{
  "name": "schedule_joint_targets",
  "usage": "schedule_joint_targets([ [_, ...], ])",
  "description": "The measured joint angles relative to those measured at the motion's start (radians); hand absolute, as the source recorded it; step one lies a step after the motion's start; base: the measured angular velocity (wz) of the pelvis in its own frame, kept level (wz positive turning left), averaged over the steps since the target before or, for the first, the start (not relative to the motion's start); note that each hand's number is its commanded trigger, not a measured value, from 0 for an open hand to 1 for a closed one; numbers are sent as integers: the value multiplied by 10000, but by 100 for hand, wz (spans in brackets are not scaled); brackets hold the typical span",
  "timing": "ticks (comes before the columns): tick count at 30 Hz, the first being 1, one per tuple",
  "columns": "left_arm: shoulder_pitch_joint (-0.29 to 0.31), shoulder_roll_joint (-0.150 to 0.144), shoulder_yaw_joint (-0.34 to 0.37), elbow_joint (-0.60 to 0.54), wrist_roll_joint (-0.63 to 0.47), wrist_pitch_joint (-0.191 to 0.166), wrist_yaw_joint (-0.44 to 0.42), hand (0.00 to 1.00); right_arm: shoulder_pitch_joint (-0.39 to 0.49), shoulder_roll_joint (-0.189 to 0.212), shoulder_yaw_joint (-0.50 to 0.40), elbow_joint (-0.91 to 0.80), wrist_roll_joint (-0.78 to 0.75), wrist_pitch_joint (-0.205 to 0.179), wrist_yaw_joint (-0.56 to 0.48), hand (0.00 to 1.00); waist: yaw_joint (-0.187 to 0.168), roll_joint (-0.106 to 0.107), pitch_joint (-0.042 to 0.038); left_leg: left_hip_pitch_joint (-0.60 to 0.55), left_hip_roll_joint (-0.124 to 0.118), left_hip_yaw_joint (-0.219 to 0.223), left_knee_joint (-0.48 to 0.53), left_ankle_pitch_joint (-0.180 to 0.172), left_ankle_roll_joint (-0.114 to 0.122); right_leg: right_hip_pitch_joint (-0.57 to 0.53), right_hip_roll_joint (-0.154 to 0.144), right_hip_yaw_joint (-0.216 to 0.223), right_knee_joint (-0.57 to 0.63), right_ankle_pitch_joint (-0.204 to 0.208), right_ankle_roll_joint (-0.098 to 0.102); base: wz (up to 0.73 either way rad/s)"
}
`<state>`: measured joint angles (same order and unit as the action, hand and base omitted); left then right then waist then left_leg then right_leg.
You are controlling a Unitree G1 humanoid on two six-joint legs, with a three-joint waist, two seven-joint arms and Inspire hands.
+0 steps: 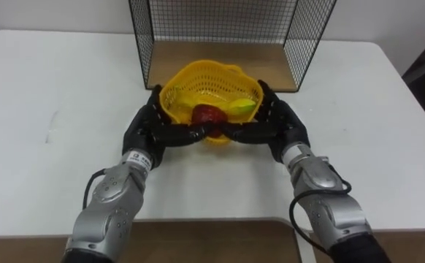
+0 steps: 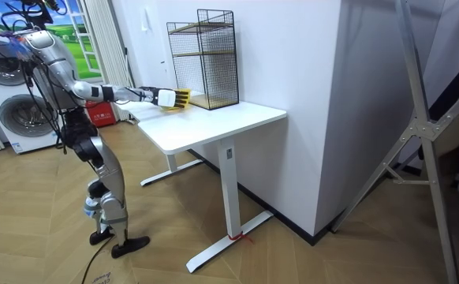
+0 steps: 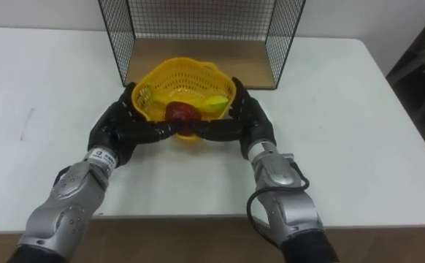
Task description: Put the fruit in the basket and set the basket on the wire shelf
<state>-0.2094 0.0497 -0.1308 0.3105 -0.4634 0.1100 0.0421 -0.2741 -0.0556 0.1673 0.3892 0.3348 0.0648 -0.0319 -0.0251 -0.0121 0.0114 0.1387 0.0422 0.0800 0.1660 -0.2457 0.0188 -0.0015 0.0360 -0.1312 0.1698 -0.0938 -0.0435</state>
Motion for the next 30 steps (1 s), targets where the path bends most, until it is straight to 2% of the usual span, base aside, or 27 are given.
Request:
schedule_joint_targets([
  [3, 0, -12, -10, -376, 340, 8, 305, 0, 1, 120, 43, -331, 118, -1, -202, 0, -45, 19, 12, 13, 11, 8, -9, 0, 0, 10, -4, -3, -14, 0, 0, 0],
  [11, -8, -37, -6, -1367, 425, 23, 777, 0, 41, 224, 90, -1273, 145, 1, -672, 0, -38, 21, 13, 62, -1, 34, -25, 0, 0, 51, -9, -5, -15, 1, 2, 0],
  [19, -13, -54, 3, -1640, 426, 141, 855, 0, 41, 413, 83, -1406, 196, 1, -903, 0, -40, 31, 12, 52, -5, 69, -20, 0, 0, 32, -6, -50, -10, 9, -8, 0],
  [26, -13, -78, 128, -2331, 457, 171, 863, 0, 41, 422, 66, -2055, 326, 0, -992, 0, -10, 135, -3, 84, 5, 113, -6, 0, 0, 50, -6, -39, -5, 13, -13, 0],
  [30, -19, -117, 125, -2343, 659, 186, 876, 0, 42, 435, 69, -2073, 319, 0, -1101, 0, -33, 197, 1, 166, 17, 108, -7, 0, 0, 138, -8, -48, -8, 13, -13, 0],
])
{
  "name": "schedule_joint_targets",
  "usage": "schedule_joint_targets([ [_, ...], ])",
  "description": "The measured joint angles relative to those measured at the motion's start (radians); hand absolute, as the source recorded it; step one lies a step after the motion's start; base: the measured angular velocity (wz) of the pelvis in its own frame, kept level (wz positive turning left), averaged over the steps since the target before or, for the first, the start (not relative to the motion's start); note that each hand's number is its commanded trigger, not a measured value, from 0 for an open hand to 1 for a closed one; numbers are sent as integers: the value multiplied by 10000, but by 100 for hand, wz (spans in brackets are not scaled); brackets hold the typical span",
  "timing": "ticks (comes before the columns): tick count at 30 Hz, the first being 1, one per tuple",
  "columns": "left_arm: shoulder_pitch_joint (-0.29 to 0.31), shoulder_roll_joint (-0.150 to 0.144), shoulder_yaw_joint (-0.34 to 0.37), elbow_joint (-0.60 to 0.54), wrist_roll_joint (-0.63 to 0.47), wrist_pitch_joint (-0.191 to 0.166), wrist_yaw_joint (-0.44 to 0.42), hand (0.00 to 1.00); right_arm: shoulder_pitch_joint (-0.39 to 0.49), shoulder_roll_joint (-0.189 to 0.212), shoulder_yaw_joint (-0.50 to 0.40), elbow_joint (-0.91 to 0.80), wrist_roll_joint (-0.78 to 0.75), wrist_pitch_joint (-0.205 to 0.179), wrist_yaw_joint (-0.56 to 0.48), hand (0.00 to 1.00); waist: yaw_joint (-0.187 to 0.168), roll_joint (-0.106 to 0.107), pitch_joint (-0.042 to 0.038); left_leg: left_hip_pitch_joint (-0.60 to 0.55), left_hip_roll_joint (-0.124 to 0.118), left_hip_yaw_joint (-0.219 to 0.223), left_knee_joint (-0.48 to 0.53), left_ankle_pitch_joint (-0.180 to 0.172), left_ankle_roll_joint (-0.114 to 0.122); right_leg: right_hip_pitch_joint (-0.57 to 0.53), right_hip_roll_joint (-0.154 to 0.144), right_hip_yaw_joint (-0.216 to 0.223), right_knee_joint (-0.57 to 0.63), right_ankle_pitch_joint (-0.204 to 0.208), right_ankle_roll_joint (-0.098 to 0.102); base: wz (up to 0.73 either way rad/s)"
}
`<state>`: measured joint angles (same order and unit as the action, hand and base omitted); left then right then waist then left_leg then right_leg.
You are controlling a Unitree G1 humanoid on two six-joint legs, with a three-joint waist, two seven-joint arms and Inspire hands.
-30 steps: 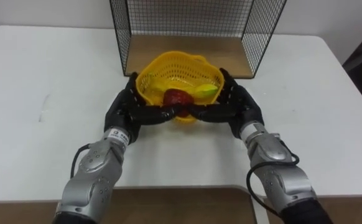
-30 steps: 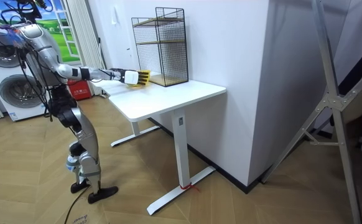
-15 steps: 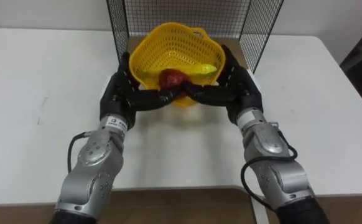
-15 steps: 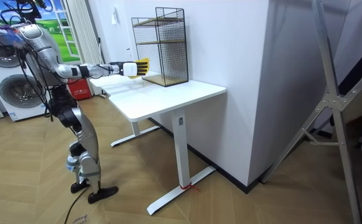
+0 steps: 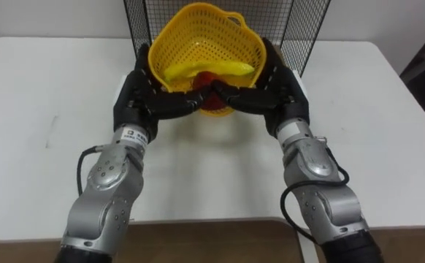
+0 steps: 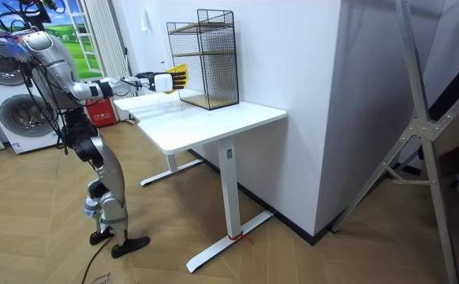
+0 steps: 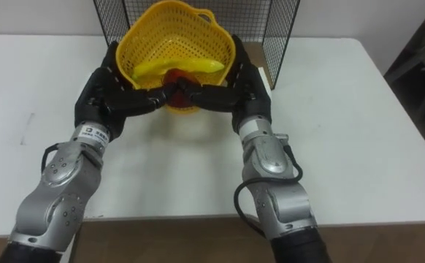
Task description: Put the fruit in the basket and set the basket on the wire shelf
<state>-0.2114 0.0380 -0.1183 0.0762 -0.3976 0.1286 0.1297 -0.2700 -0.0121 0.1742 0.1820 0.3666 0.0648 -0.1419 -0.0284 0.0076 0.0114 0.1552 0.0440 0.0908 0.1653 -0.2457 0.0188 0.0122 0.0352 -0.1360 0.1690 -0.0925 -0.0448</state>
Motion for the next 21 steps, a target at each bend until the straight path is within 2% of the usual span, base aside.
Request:
schedule_joint_targets([
  [8, 1, -72, 33, -1, -4, 36, -23, 0, 2, -11, -4, -2, 298, 0, -7, 0, 107, 1, 1, 54, 43, 68, 40, 0, 0, 39, 9, 99, 43, 0, -1, -2],
  [12, 2, -64, 46, 47, -61, 20, -30, 0, 67, -2, 27, 15, 297, -2, 12, 0, 98, -29, 17, -43, 43, 81, 480, -8, -13, 70, 19, 38, 248, -32, -17, 0],
  [14, 12, -46, 49, 232, -46, -28, -45, 0, 256, -124, 20, 98, 310, -55, 171, 0, 340, -130, 78, -404, 46, 219, 1877, -166, -244, 47, -69, -34, 814, -367, -123, -24],
  [15, 12, -38, 97, 412, -42, -81, -45, 0, 320, -125, 37, 422, 300, -170, 341, 0, 476, -233, 115, -752, 69, 225, 3007, -201, -303, 101, -149, -66, 1092, -611, -195, -35],
  [16, 14, -38, 108, 462, -43, -85, -45, 0, 359, -117, 54, 550, 308, -201, 375, 0, 489, -231, 125, -1041, 150, 212, 3726, -217, -331, 110, -156, -51, 1220, -713, -238, -20],
  [17, 13, -40, 109, 535, -48, -133, -63, 0, 413, -126, 102, 771, 308, -214, 424, 0, 486, -140, 182, -1697, 377, 121, 5191, -193, -344, 82, -107, -47, 1486, -931, -354, -7],
  [18, 13, -72, 102, 651, -41, -258, -91, 0, 468, -130, 201, 919, 306, -203, 450, 0, 494, -28, 254, -2284, 567, 97, 6428, -8, -414, 58, 56, -18, 1829, -1190, -459, 0],
  [19, 12, -87, 94, 704, -44, -265, -99, 0, 548, -165, 226, 943, 332, -192, 463, 0, 492, -25, 261, -2549, 618, 10, 6925, 173, -458, 48, 108, 20, 1964, -1345, -544, 10],
  [20, 12, -120, 84, 804, -50, -277, -126, 0, 620, -188, 246, 1047, 461, -186, 484, 0, 467, -115, 289, -2909, 590, -138, 7165, 111, -466, 41, 94, 25, 2165, -1526, -602, 12],
  [21, 6, -159, 36, 831, -55, -281, -142, 0, 539, -221, 222, 1160, 609, -187, 485, 0, 471, -160, 295, -3365, 509, -168, 6648, -87, -372, -25, 63, 26, 2208, -1574, -639, 5],
])
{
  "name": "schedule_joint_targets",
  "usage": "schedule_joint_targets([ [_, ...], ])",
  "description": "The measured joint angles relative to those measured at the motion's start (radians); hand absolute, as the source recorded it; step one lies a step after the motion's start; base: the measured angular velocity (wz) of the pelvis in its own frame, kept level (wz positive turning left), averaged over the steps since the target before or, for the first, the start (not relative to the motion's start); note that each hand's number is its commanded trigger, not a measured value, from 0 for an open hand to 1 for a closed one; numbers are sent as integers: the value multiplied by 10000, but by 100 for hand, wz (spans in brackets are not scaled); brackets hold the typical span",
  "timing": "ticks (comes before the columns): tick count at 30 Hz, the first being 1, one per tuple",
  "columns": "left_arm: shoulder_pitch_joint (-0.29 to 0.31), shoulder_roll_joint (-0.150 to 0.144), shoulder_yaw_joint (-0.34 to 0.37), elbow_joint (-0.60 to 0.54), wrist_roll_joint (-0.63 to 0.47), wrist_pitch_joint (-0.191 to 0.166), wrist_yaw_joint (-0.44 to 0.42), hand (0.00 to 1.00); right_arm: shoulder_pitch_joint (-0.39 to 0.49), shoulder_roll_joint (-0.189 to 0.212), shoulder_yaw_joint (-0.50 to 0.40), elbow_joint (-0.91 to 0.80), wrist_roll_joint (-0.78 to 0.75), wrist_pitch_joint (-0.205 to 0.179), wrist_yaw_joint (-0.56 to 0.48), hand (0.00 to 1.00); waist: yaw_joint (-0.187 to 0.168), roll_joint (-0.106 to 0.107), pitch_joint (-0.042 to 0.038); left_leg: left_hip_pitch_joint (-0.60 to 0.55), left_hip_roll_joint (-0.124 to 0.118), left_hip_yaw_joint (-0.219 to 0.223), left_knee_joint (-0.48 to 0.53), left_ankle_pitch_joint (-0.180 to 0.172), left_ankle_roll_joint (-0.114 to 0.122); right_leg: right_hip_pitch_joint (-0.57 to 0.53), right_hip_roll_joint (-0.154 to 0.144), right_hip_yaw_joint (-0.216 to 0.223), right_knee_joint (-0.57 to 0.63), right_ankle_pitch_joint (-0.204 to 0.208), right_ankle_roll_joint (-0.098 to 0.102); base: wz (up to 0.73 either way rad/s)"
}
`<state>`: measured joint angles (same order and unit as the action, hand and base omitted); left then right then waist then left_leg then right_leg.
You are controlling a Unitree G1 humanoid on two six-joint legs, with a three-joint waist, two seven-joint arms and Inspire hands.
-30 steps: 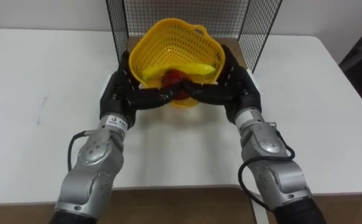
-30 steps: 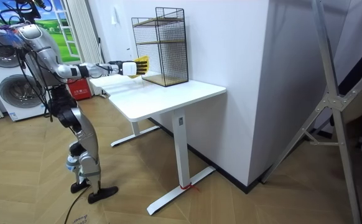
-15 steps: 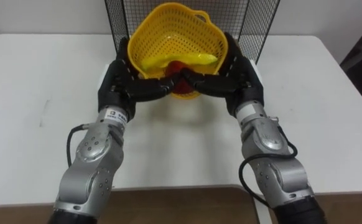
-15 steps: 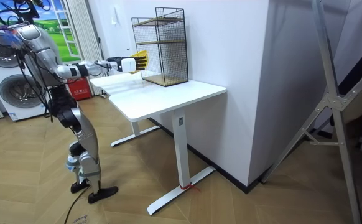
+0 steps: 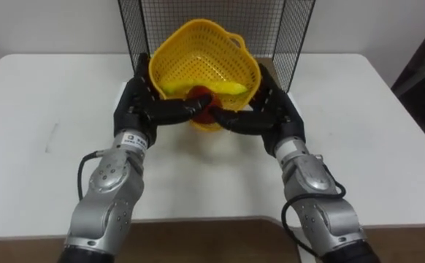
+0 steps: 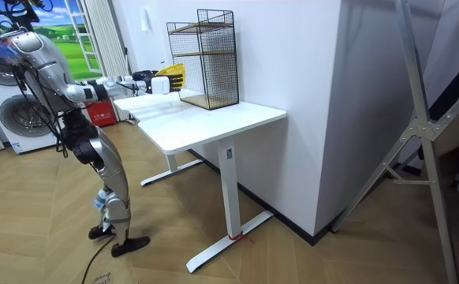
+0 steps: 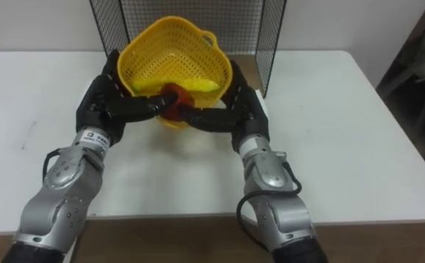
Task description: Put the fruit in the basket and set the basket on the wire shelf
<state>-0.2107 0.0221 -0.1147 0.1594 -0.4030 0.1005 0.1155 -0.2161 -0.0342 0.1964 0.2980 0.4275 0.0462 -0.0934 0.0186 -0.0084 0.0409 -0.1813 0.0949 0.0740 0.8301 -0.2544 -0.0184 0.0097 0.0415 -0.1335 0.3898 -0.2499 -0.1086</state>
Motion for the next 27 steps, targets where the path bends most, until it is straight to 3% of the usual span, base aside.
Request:
schedule_joint_targets([
  [1, -1, -39, -17, 1, -1, -2, -2, 0, -38, 1, -12, 23, 19, 0, 0, 0, 7, -32, 0, -235, -32, -1, -423, 1, 1, -51, -30, 27, 7, -16, 17, -17],
  [2, -13, -71, -9, 74, 10, -18, -2, 0, -74, -30, -21, 22, 41, -2, 0, 0, 96, -41, -6, -581, -79, 117, -1626, 76, -68, -113, -56, 94, 14, -18, 5, -36],
  [3, -12, -78, 1, 140, 38, -36, -9, 0, -82, -107, -23, 21, 27, -2, 21, 0, 176, -8, -48, -639, -47, 118, -3192, 445, -127, -163, -63, 72, 75, -30, 17, -33],
  [4, -14, -89, -6, 144, 39, -36, -15, 0, -88, -132, -19, 22, 18, -1, 53, 0, 167, -6, -49, -704, -32, 78, -3839, 829, -73, -179, -41, 61, 120, -89, 35, -24],
  [5, -4, -28, -33, 159, 37, -34, -26, 0, -53, -145, 5, 27, -21, 12, 104, 0, 122, -112, -160, -623, -80, 99, -4292, 1502, -39, -195, -77, 89, 230, -254, 107, 0],
  [7, -54, -36, -43, 144, 15, -44, -28, 0, -135, -180, -7, 19, -23, 12, 112, 0, 15, -253, -270, -456, -290, 97, -4638, 1975, 104, -153, -189, 55, 193, -351, 211, 6],
  [8, -62, -32, -71, 140, 14, -43, -30, 0, -184, -255, -6, 16, 6, 0, 116, 0, -29, -269, -280, -331, -408, 114, -4684, 2155, 203, 17, -255, 48, 53, -392, 280, 7],
  [15, -292, -41, -67, 139, -2, -62, -105, 0, -278, -474, -30, 2, -41, -15, 205, 0, -148, -276, -286, -304, -903, 54, -4701, 1936, 356, 348, -749, -68, -460, -590, 563, 10],
  [21, -322, -99, -60, -41, 21, -62, -116, 0, -278, -486, -140, -296, -102, -14, 196, 0, -164, -283, -282, -283, -1144, -2, -4845, 1882, 407, 437, -948, -187, -574, -693, 689, 8],
  [27, -345, -95, -94, -153, -289, -189, -113, 0, -254, -489, -236, -1064, -435, -14, 52, 0, -164, -453, -180, 89, -1484, 218, -4998, 1684, 637, 686, -1318, -82, -549, -965, 932, -3],
])
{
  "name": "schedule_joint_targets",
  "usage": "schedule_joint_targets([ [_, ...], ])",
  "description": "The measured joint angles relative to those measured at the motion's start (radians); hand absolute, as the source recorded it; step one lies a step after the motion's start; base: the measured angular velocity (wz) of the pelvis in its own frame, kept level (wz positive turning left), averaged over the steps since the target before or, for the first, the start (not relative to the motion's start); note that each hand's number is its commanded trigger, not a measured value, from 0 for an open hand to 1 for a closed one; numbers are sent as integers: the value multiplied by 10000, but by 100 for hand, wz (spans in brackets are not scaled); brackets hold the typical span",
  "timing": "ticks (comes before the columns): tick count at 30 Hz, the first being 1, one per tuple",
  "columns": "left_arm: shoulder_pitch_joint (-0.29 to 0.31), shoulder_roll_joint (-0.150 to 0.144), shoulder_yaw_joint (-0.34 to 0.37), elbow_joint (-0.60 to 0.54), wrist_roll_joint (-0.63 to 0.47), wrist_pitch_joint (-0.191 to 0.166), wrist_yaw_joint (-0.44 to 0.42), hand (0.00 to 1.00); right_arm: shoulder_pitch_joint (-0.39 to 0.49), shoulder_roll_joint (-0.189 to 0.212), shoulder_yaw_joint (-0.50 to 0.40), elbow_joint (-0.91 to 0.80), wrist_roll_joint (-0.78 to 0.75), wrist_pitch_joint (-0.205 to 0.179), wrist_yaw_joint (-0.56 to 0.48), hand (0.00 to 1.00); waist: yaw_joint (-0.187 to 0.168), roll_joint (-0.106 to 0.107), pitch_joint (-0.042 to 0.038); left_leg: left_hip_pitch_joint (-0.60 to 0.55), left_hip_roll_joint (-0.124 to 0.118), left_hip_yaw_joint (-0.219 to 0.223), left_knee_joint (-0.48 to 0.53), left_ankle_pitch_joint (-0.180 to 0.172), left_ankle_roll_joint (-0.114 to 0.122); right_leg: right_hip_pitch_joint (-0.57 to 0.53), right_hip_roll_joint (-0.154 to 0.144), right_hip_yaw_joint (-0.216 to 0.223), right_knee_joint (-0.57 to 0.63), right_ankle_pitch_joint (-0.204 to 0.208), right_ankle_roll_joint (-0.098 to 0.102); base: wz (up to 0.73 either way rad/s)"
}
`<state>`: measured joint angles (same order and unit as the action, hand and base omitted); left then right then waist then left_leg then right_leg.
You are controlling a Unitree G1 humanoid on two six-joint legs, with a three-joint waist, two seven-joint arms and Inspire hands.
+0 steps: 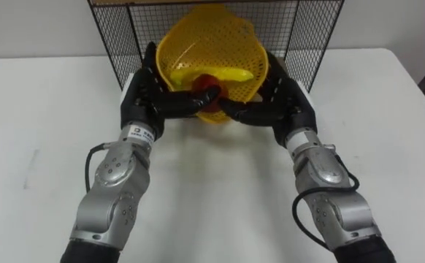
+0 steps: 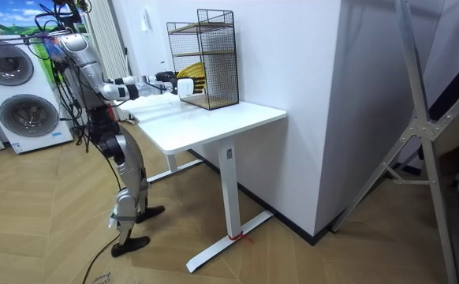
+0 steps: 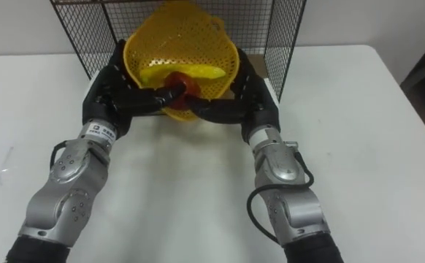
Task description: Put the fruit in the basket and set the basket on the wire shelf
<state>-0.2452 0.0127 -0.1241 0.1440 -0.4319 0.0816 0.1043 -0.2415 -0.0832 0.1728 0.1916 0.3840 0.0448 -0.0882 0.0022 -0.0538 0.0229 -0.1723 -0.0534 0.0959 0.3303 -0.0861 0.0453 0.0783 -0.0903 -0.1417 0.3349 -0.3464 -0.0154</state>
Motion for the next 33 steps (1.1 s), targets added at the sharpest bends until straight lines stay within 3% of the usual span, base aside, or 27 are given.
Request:
schedule_joint_targets([
  [2, -1, -10, -8, -1, -110, -11, 0, 0, 11, -12, 9, -4, -11, 0, -52, 0, 9, -112, 42, 198, -158, 128, 93, -338, 120, 74, -192, 9, 403, -260, 135, 0],
  [4, 3, -10, -19, 4, -155, -16, 3, 0, 12, -1, 27, -4, -55, 0, -82, 0, 24, -177, 34, 210, -247, 177, 340, -670, 243, -94, -379, -12, 1251, -458, 319, -4],
  [5, 4, 8, -47, 37, -208, -15, 14, 0, 95, -9, 28, -3, -55, 0, -87, 0, -3, -160, 35, 286, -275, 256, 500, -827, 358, -410, -506, 6, 2263, -419, 401, -3],
  [6, 4, 11, -79, 34, -197, -18, 22, 0, 182, -9, 27, -3, -64, 1, -92, 0, 28, -159, 33, 456, -299, 291, 549, -975, 456, -734, -633, 79, 3175, -221, 668, -4],
  [8, 4, 17, -85, 36, -174, -18, 33, 0, 253, 65, 20, -3, -102, 0, -128, 0, 52, -84, 35, 797, -250, 253, 455, -1106, 546, -1186, -632, 290, 4133, 300, 743, -16],
  [9, -1, 22, -138, 14, -178, -47, 35, 0, 245, 65, 7, 2, -100, 0, -131, 0, 56, 15, 11, 922, -165, 207, 331, -1161, 565, -1383, -577, 406, 4236, 318, 798, -23],
  [11, -3, -3, -192, 14, -161, -113, 211, 0, 235, 178, -79, 9, -47, 0, -131, 0, -14, 182, 17, 1101, -46, 179, 130, -1141, 586, -1679, -408, 423, 3517, 79, 781, -5],
  [13, -1, 2, -221, 54, -214, -113, 227, 0, 257, 181, -87, 102, 33, 0, -131, 0, -98, 184, 20, 1353, -58, 179, 7, -1124, 610, -1720, -327, 576, 2106, 122, 687, 11],
  [14, -2, 5, -213, 91, -258, -113, 229, 0, 258, 212, -76, 154, 38, 1, -131, 0, -117, 171, 13, 1538, -91, 179, -106, -1129, 600, -1685, -295, 584, 1098, 558, 625, 15],
  [15, 2, -27, -205, 169, -254, -124, 233, 0, 266, 254, -48, 159, 36, 3, -128, 0, -150, 208, 0, 1669, -111, 71, -213, -1149, 559, -1647, -240, 580, 812, 1415, 560, 15],
  [16, 1, -59, -202, 233, -254, -121, 235, 0, 258, 248, -49, 182, 36, 6, -129, 0, -153, 265, -63, 1699, -84, 52, -305, -1135, 525, -1607, -184, 557, 691, 1478, 535, 5],
  [18, -3, -43, -177, 242, -188, -118, 244, 0, 138, 266, -47, 238, 53, 7, -129, 0, -96, 374, -80, 1764, 74, 80, -640, -1034, 387, -1439, -5, 448, 207, 1708, 419, -10],
  [24, -5, -41, -183, 247, -159, 120, 422, 0, 103, 270, -37, 264, 237, 203, -132, 0, 27, 378, -77, 1827, 274, 113, -1068, -923, 213, -1329, 284, 475, -434, 1954, 266, -6],
  [31, -29, -42, -151, 391, -232, 285, 422, 0, 77, 278, -67, 275, 215, 238, -230, 0, 27, 392, -71, 1950, 406, 107, -1253, -904, 171, -964, 487, 411, -998, 2243, 221, 0],
  [33, -114, -23, -127, 718, -253, 491, 424, 0, -67, 254, -105, 348, 323, 491, -311, 0, 32, 404, -64, 1953, 406, 104, -1257, -899, 168, -956, 495, 413, -1018, 2252, 221, 0],
])
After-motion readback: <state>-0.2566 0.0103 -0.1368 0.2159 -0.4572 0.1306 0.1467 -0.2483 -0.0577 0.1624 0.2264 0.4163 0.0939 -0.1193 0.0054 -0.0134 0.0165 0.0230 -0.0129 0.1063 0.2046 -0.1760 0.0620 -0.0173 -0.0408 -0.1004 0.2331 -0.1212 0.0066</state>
